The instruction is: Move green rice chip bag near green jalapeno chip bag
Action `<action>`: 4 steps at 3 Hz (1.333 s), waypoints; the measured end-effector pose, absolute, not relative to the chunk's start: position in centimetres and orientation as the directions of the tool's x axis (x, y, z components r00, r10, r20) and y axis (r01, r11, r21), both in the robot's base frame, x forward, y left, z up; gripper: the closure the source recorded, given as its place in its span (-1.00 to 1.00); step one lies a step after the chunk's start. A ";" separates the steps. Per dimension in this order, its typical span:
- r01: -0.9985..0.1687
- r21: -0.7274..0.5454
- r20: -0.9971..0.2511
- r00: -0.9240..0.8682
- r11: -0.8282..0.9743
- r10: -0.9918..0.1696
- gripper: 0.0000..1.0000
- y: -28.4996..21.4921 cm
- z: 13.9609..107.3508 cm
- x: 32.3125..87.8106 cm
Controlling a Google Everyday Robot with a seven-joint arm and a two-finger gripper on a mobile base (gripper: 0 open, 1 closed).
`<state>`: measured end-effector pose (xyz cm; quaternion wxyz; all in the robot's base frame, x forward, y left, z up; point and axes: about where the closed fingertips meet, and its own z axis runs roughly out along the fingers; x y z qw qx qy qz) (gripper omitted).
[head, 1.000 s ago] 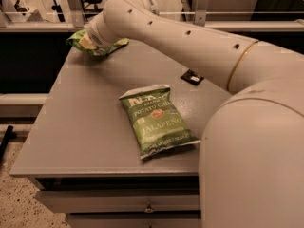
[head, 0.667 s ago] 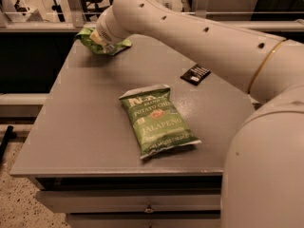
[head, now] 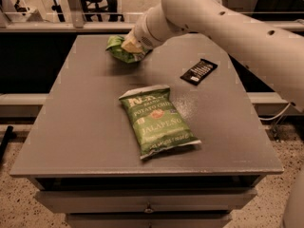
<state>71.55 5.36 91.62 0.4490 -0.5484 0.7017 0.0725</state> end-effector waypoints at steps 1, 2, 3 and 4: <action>-0.865 -0.379 -0.699 0.034 0.329 -0.714 1.00 1.1 91.0 68.8; -0.894 -0.355 -0.714 0.069 0.275 -0.696 1.00 -1.9 91.3 65.4; -0.925 -0.317 -0.740 0.103 0.209 -0.665 0.63 -2.4 91.7 62.2; -0.948 -0.274 -0.759 0.107 0.165 -0.642 0.17 -1.7 91.3 60.3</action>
Offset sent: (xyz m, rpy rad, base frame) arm -0.1054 -0.1145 0.0036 0.0407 0.0612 0.2143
